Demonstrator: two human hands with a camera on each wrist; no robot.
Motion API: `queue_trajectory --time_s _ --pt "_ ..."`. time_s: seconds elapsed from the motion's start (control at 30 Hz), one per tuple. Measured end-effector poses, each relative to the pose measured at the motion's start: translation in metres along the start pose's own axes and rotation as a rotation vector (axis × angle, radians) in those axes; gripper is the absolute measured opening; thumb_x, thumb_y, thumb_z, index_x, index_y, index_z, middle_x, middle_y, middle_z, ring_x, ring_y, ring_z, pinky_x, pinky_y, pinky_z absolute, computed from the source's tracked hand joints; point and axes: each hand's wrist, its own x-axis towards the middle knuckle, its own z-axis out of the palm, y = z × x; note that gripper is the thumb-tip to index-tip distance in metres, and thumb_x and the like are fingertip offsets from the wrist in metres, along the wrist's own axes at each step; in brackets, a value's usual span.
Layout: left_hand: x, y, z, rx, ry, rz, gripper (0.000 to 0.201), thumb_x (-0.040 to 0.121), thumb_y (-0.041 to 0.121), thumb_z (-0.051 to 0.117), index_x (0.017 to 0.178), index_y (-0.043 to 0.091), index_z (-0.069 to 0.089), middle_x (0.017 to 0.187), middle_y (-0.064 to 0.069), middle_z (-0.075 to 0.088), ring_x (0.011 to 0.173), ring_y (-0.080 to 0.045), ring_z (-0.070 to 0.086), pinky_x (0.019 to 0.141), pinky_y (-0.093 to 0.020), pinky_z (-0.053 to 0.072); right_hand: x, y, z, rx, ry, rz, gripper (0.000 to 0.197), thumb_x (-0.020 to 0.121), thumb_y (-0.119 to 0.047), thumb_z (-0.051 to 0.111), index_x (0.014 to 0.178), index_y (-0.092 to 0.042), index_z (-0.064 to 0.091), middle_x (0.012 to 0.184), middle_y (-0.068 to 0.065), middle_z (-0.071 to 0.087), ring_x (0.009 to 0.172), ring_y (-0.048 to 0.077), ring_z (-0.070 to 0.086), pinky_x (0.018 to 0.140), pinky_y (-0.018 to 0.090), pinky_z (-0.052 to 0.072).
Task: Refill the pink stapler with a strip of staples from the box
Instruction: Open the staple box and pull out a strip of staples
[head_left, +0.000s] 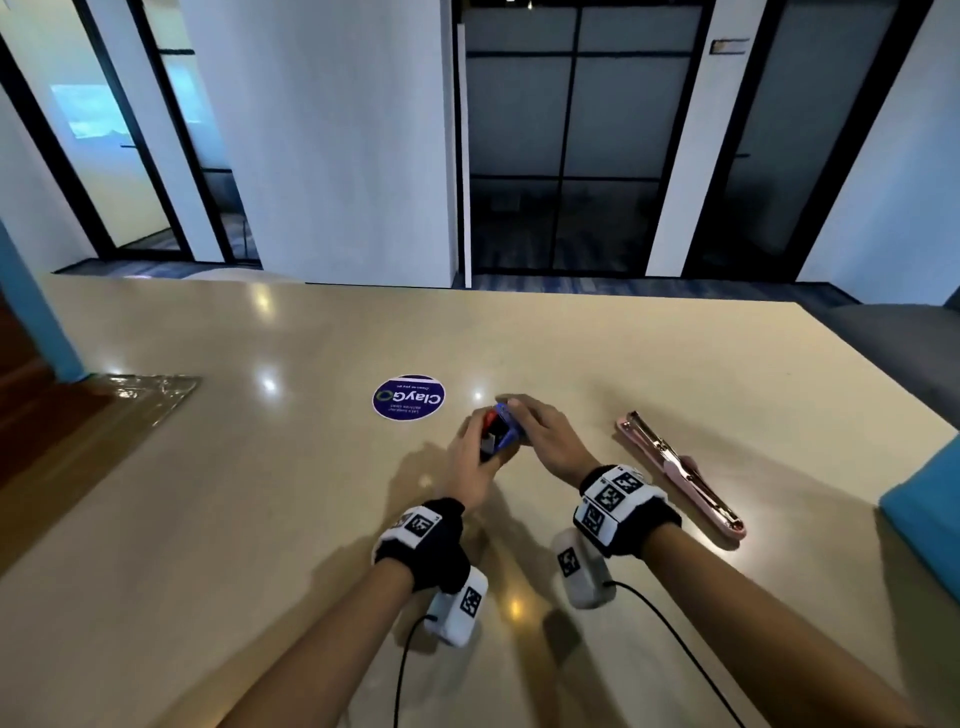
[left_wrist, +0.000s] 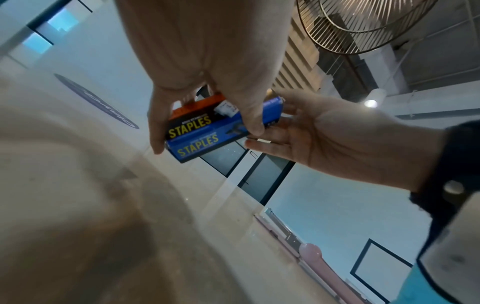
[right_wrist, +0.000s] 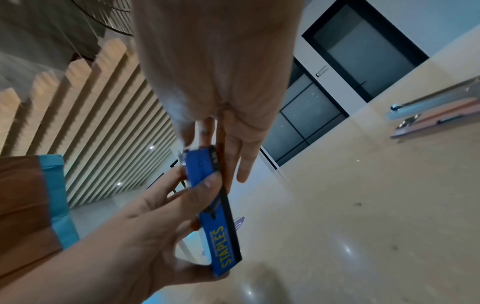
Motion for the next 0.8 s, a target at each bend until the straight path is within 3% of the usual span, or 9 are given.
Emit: queue_trajectory --time_s 0.1,0.17,0.27,0.33,0.47,0.53,0.63,0.7,0.8 --pt "-0.003 -0.005 -0.006 -0.01 -0.043 0.005 0.045 0.085 0.015 0.068 0.125 0.01 0.05 0.114 -0.011 0.063 0.102 -0.023 0.061 0.083 -0.018 0.046 -0.008 -0.004 -0.005 -0.02 -0.021 -0.008 0.025 0.092 -0.016 0.056 0.115 -0.009 0.062 0.095 0.012 0.065 0.083 0.017 0.058 0.08 0.036 0.052" --pt "-0.006 -0.003 -0.006 -0.032 -0.05 -0.008 0.047 0.084 0.013 0.069 0.127 0.011 0.05 0.118 -0.01 0.062 0.105 -0.021 0.062 0.082 -0.004 0.044 -0.014 -0.006 -0.008 -0.025 -0.034 -0.015 0.027 0.089 -0.014 0.061 0.115 -0.008 0.062 0.101 0.017 0.068 0.08 0.016 0.059 0.075 0.029 0.05" --pt "-0.008 0.002 -0.001 -0.06 -0.035 -0.006 0.047 0.082 0.009 0.07 0.126 0.01 0.052 0.121 -0.01 0.061 0.106 -0.019 0.061 0.081 0.003 0.043 -0.02 -0.008 -0.01 -0.051 -0.007 -0.011 0.027 0.085 -0.011 0.064 0.112 -0.008 0.064 0.101 0.02 0.07 0.077 0.018 0.06 0.073 0.033 0.052" --pt "-0.01 0.005 0.004 -0.091 -0.028 -0.014 0.046 0.081 0.008 0.072 0.123 0.01 0.054 0.12 -0.011 0.061 0.106 -0.022 0.063 0.088 -0.01 0.049 -0.021 -0.009 -0.013 -0.104 0.01 -0.017 0.026 0.081 -0.009 0.067 0.107 -0.007 0.066 0.093 0.017 0.069 0.07 0.018 0.06 0.067 0.03 0.051" --pt "-0.016 0.009 0.01 -0.089 -0.021 -0.006 0.046 0.077 0.0 0.073 0.119 0.006 0.058 0.112 -0.016 0.061 0.099 -0.022 0.063 0.097 -0.042 0.053 -0.024 -0.013 -0.017 -0.301 0.037 -0.074 0.023 0.075 -0.009 0.071 0.097 -0.004 0.068 0.078 0.011 0.069 0.055 0.001 0.055 0.059 0.017 0.046" --pt "-0.016 0.009 0.014 -0.095 -0.047 -0.019 0.047 0.077 -0.004 0.073 0.121 0.0 0.058 0.114 -0.022 0.058 0.103 -0.027 0.06 0.102 -0.047 0.049 -0.027 -0.016 -0.018 -0.368 0.033 -0.086 0.025 0.074 -0.007 0.069 0.098 -0.002 0.066 0.078 0.017 0.07 0.061 0.013 0.057 0.062 0.026 0.05" --pt "-0.016 0.014 0.016 -0.028 -0.056 -0.091 0.043 0.084 -0.001 0.066 0.125 -0.003 0.054 0.129 -0.025 0.052 0.122 -0.037 0.049 0.112 -0.038 0.036 -0.029 -0.015 -0.015 -0.438 0.034 -0.088 0.03 0.072 -0.01 0.066 0.101 -0.004 0.062 0.08 0.019 0.068 0.073 0.025 0.057 0.068 0.037 0.05" --pt "-0.015 0.018 0.016 -0.126 -0.058 -0.073 0.026 0.088 -0.007 0.055 0.112 0.002 0.059 0.11 -0.014 0.056 0.109 -0.033 0.052 0.112 -0.046 0.037 -0.031 -0.014 -0.013 -0.463 0.038 -0.077 0.031 0.073 -0.012 0.063 0.104 -0.008 0.057 0.082 0.018 0.067 0.079 0.029 0.057 0.068 0.039 0.05" --pt "-0.014 0.015 0.017 -0.143 -0.092 -0.05 0.033 0.085 -0.013 0.057 0.115 0.0 0.057 0.098 -0.002 0.051 0.101 -0.025 0.058 0.101 -0.054 0.048 -0.036 -0.016 -0.015 -0.44 0.051 -0.092 0.029 0.077 -0.009 0.059 0.105 -0.01 0.051 0.079 0.02 0.065 0.074 0.032 0.058 0.064 0.043 0.051"
